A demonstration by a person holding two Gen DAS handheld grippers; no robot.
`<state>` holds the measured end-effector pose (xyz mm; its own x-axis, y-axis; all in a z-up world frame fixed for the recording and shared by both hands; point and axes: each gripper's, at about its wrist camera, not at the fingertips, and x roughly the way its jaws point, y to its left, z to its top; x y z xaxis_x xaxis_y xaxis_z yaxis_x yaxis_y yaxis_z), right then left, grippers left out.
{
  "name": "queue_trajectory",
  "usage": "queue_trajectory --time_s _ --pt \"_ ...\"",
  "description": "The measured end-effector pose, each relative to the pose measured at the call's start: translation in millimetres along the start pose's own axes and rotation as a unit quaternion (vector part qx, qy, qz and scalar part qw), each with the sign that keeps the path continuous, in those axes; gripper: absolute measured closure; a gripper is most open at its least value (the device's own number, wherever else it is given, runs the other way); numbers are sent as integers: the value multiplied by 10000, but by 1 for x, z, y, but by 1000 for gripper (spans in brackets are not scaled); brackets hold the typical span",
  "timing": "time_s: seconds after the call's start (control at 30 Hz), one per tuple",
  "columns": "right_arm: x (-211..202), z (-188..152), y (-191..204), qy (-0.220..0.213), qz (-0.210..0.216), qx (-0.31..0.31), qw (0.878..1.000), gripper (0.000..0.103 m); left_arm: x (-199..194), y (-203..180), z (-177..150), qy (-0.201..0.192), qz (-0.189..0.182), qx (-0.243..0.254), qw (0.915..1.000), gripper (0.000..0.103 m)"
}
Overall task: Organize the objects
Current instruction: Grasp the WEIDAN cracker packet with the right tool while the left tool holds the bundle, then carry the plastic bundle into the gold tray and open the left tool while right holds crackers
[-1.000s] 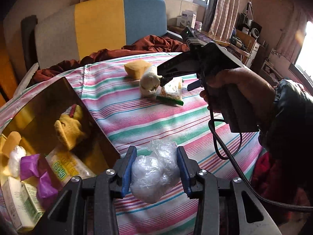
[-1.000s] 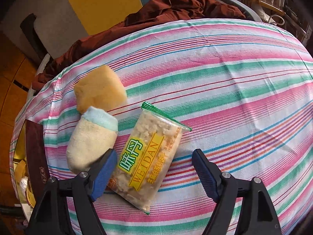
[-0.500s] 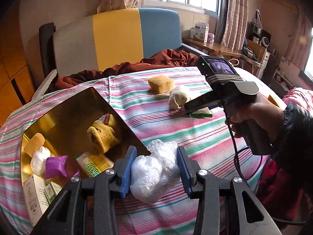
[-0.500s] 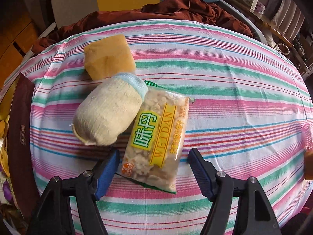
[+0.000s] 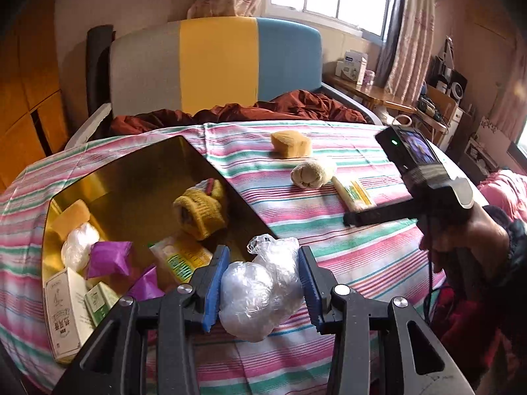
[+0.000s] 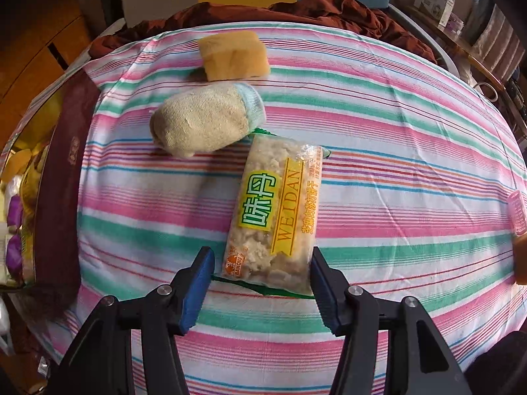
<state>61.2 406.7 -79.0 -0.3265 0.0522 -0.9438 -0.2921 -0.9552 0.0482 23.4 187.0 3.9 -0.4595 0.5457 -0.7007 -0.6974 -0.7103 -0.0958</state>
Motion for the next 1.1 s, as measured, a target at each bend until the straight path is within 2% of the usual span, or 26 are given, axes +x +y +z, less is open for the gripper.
queue_trajectory --time_s 0.27,0.47,0.5,0.67,0.93,1.1 --pt "-1 -16 28 -100 138 -492 9986 45 -24 63 -12 -159 475 -728 9961 60" --pt "-3 -20 26 -128 118 -553 9983 45 -38 113 -33 -118 901 -1341 9868 60" --pt "-2 -10 31 -128 118 -551 9983 45 -40 119 -37 -113 958 -1420 9852 60" --pt "-3 -1 36 -139 126 -524 9984 45 -45 138 -46 -107 973 -1788 9790 60" --pt "-2 3 39 -152 95 -555 9983 45 -32 141 -30 -83 966 -1669 9812 60" --pt "-4 -2 45 -165 63 -606 9980 45 -5 147 -7 55 952 -1611 9823 58"
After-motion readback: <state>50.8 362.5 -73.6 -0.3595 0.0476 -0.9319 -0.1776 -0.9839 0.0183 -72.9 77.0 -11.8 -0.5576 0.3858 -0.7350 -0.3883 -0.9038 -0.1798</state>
